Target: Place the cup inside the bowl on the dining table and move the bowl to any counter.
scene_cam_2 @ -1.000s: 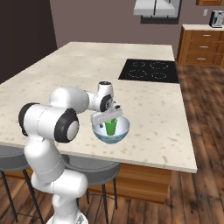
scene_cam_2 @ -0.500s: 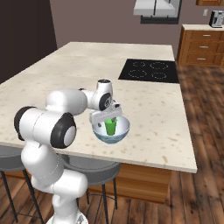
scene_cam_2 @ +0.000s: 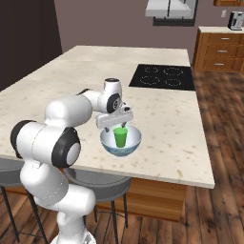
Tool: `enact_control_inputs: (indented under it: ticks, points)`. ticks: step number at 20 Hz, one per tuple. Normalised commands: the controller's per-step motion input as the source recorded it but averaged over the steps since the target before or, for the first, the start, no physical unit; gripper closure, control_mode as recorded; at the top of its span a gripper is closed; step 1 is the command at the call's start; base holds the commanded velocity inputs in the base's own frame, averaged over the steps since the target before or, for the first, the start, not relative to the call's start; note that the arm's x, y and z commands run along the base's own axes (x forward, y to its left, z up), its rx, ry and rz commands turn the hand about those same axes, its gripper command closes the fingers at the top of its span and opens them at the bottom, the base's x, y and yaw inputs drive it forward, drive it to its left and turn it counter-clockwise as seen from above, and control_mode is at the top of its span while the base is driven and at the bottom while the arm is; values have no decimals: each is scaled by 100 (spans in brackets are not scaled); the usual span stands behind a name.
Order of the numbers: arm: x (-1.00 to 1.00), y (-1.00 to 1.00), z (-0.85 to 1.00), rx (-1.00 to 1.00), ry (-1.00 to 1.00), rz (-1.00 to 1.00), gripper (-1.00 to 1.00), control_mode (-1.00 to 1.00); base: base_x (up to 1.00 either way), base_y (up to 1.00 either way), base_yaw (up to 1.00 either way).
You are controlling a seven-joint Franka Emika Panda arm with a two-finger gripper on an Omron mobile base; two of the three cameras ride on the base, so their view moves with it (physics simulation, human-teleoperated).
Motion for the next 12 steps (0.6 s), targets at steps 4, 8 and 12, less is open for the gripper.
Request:
enact_control_inputs:
  ticks: [4, 8, 12]
  points:
    - [-6, 0, 22, 0, 0, -18, -100, -100, 0, 0, 0]
    - [0, 0, 16, 0, 0, -23, -100, -100, 0, 0, 0]
    - [0, 0, 8, 0, 0, -25, -100, -100, 0, 0, 0]
